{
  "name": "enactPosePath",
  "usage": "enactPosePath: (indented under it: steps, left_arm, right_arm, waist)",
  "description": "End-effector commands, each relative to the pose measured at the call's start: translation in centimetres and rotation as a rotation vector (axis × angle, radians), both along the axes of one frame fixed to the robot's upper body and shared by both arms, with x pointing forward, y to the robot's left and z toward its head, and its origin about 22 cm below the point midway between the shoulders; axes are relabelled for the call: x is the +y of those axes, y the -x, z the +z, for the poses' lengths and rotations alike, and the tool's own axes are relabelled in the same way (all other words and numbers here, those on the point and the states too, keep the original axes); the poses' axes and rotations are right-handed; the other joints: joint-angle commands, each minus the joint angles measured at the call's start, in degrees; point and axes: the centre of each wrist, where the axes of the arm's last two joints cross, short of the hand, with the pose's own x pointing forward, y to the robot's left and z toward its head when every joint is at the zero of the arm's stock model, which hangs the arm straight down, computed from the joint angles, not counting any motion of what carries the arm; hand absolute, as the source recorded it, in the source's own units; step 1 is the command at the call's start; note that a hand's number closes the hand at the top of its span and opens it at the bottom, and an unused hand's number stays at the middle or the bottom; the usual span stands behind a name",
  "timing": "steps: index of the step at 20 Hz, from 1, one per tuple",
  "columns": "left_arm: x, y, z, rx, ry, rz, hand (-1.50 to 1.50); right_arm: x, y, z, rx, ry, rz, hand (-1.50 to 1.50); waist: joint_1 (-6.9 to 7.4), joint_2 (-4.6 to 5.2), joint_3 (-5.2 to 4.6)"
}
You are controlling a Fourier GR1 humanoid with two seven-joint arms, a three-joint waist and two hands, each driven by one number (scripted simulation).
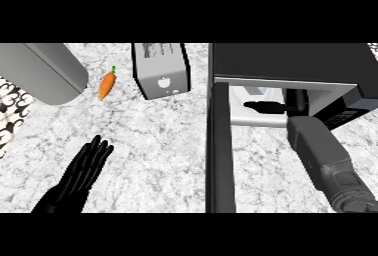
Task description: Pick up the milk, place it into the microwave and close the microwave
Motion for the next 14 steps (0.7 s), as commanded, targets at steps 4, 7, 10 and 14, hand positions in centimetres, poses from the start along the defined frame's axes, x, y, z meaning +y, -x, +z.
enactPosePath:
  steps: [4,7,10,14]
  left_arm:
    - [-1.5,-1.5,-0.6,0.015,-0.027,-0.13,-1.5]
    - [-2.2,-1.5,-0.5,0.028,-0.082,-0.18,-1.5]
    - [-4.0,-2.3,-2.2,0.04,-0.121,-0.241,1.5]
    - [-4.3,-3.0,-1.7,0.047,-0.155,-0.262,1.5]
  right_arm:
    - [0.4,3.4,-4.5,0.01,-0.127,0.057,-1.5]
    - [-0.9,4.8,-5.6,0.028,-0.129,0.07,-1.5]
    - [-0.5,6.1,-6.9,0.019,-0.116,0.089,-1.5]
    - [-0.7,7.7,-7.9,-0.005,-0.136,0.116,-1.5]
  waist:
    - [-2.06,-0.41,0.13]
    - [-3.44,-1.14,0.04]
    - [-4.07,-1.27,0.0]
    - [-4.35,-1.51,-0.03]
